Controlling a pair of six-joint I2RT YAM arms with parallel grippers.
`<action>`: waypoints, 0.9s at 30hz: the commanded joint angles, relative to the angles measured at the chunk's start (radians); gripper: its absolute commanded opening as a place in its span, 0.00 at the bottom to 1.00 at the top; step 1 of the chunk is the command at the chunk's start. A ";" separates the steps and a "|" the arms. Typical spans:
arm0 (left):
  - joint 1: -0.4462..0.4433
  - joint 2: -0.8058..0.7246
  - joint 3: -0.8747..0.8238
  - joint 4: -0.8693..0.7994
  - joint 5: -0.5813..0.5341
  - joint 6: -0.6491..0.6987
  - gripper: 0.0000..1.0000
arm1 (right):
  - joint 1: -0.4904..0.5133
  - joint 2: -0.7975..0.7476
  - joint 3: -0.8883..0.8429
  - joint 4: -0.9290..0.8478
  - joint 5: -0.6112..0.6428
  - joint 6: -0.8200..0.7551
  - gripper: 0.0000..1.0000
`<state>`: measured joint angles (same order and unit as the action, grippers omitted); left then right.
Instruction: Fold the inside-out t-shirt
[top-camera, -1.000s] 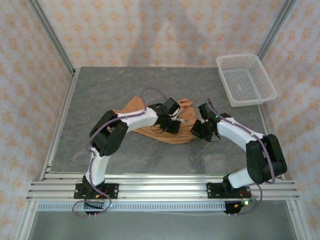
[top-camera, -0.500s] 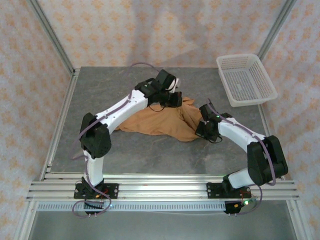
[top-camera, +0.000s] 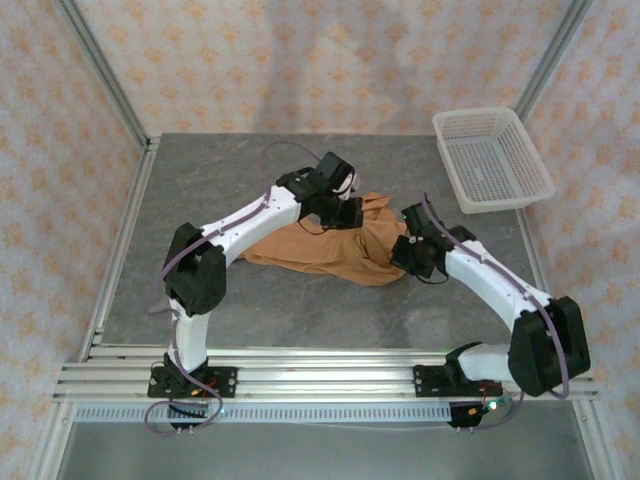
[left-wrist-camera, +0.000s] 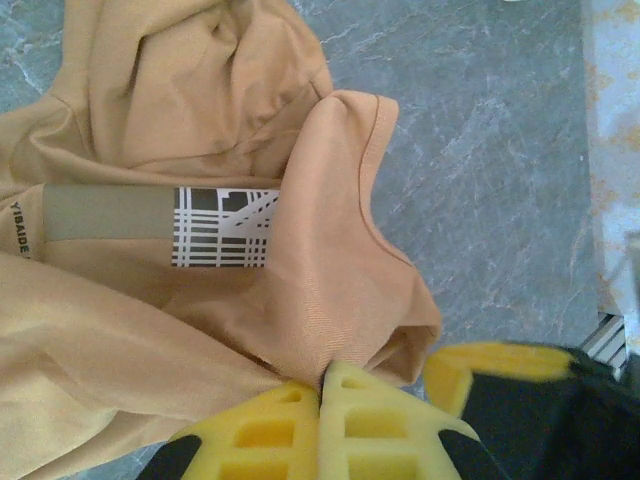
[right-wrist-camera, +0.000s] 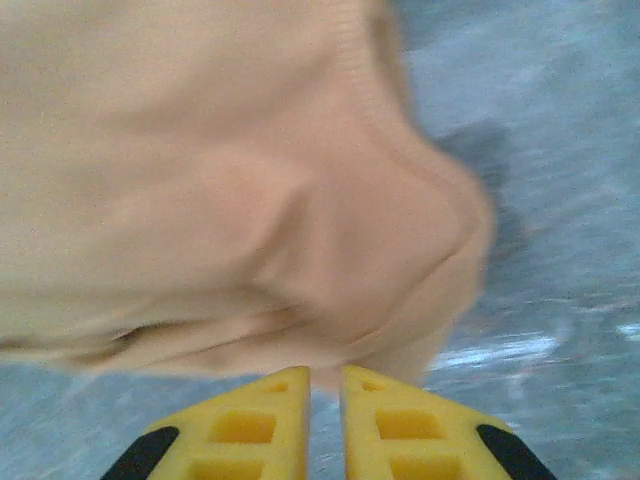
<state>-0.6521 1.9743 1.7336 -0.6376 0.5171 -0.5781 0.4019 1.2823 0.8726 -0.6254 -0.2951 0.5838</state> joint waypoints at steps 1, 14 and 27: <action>0.005 0.002 -0.005 0.034 0.005 -0.015 0.00 | 0.044 -0.031 -0.020 0.178 -0.089 0.129 0.08; 0.010 -0.033 -0.030 0.016 -0.015 -0.009 0.00 | 0.070 0.238 0.050 0.366 0.230 0.259 0.08; 0.022 -0.040 -0.120 0.082 0.007 -0.025 0.00 | 0.071 0.206 0.047 0.323 0.333 0.273 0.25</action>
<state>-0.6479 1.9717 1.6329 -0.5854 0.5171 -0.5861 0.4713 1.5295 0.9157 -0.2783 0.0082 0.8635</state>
